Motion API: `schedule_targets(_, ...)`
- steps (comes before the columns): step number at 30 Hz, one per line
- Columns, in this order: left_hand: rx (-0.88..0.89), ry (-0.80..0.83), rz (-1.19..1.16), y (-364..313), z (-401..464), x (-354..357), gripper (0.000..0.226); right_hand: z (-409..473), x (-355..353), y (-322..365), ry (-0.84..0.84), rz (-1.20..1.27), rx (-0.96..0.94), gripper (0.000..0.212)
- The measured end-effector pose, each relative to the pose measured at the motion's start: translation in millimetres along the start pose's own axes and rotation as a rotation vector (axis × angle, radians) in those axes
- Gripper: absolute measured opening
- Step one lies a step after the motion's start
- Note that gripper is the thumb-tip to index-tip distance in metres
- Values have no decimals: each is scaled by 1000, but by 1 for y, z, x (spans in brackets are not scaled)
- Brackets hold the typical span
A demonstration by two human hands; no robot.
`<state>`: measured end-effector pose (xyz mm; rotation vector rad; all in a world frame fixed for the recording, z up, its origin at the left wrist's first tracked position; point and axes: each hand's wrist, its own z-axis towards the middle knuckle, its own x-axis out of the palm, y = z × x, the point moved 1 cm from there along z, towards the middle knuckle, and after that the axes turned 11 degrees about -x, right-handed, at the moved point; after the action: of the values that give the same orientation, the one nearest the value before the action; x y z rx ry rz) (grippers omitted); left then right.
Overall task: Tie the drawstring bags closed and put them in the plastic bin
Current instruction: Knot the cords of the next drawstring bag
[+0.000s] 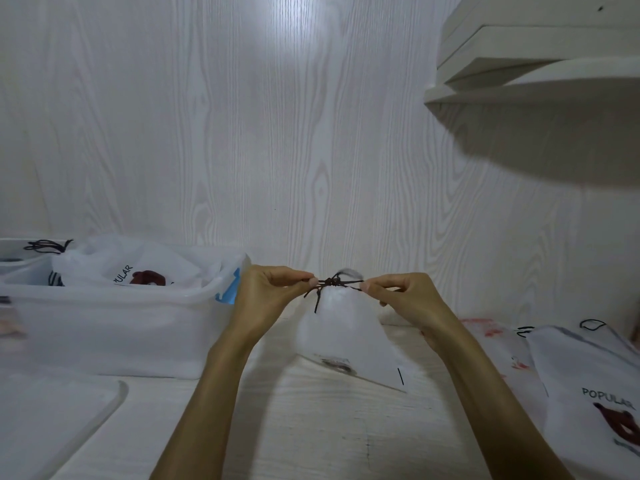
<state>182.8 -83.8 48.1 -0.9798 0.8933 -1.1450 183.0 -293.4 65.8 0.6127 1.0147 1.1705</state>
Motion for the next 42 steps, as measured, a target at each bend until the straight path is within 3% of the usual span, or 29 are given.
schedule_targets(13,-16,-177,110,6,9,-5,10,7,-2,-8,62,-419,-82,10)
schedule_targets(20,-20,-164,153,6,9,-4,11,6,-7,-7,119,-521,-82,12)
schedule_targets(22,-56,-112,182,5,7,-5,10,5,-10,-6,121,-501,-96,11)
schedule_targets(25,-169,132,327,-5,2,-5,9,5,-15,-3,92,-318,-121,12)
schedule_targets(30,-171,463,650,-21,-6,-1,53,1,-15,8,128,-109,-87,12)
schedule_targets(33,-86,566,753,-23,-9,9,75,0,-14,10,160,-85,-84,12)
schedule_targets(36,7,425,681,-21,-7,14,52,-1,-12,11,209,-67,-87,26)
schedule_targets(40,45,125,427,-26,-6,9,36,-3,-18,1,391,-120,11,75)
schedule_targets(42,9,28,292,-38,-3,0,29,-4,-23,-3,456,-123,38,83)
